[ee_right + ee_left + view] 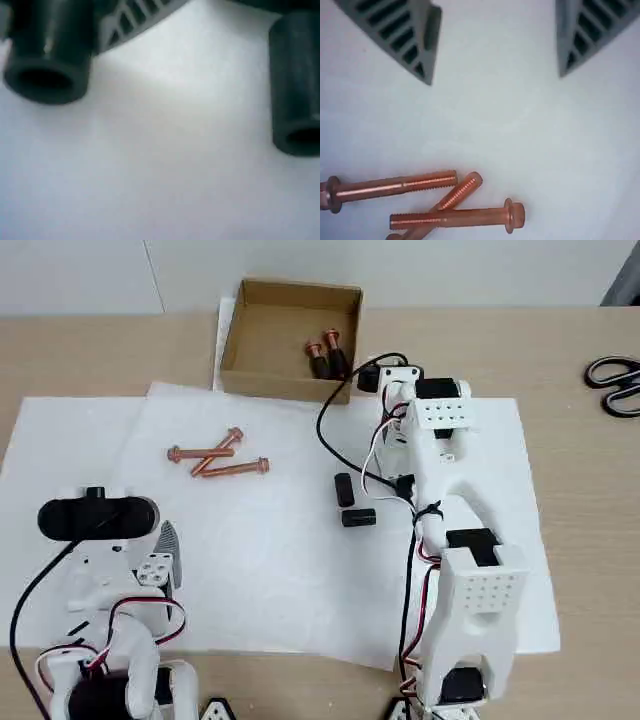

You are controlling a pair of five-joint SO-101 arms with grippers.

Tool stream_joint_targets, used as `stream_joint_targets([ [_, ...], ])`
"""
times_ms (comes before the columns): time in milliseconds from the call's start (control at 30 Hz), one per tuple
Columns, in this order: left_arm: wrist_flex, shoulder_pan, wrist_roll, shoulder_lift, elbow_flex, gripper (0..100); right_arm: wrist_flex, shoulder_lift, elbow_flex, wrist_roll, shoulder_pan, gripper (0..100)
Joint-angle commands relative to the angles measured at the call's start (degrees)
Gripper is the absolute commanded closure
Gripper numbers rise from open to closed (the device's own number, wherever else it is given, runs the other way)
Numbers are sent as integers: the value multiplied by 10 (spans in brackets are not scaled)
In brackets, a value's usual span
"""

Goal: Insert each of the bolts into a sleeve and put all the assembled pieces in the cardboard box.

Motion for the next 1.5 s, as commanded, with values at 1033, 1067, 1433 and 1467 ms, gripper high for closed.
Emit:
stream_joint_targets([
  [1033,5,-2,-65,25,-102,841,130,-77,-92,7,1,995],
  [1067,10,-2,-64,46,-119,841,136,-91,-92,11,1,995],
  [1433,41,3,-37,446,-381,844,162,-136,-91,22,36,995],
  [1467,43,3,-40,484,-405,842,162,-138,-91,22,44,995],
])
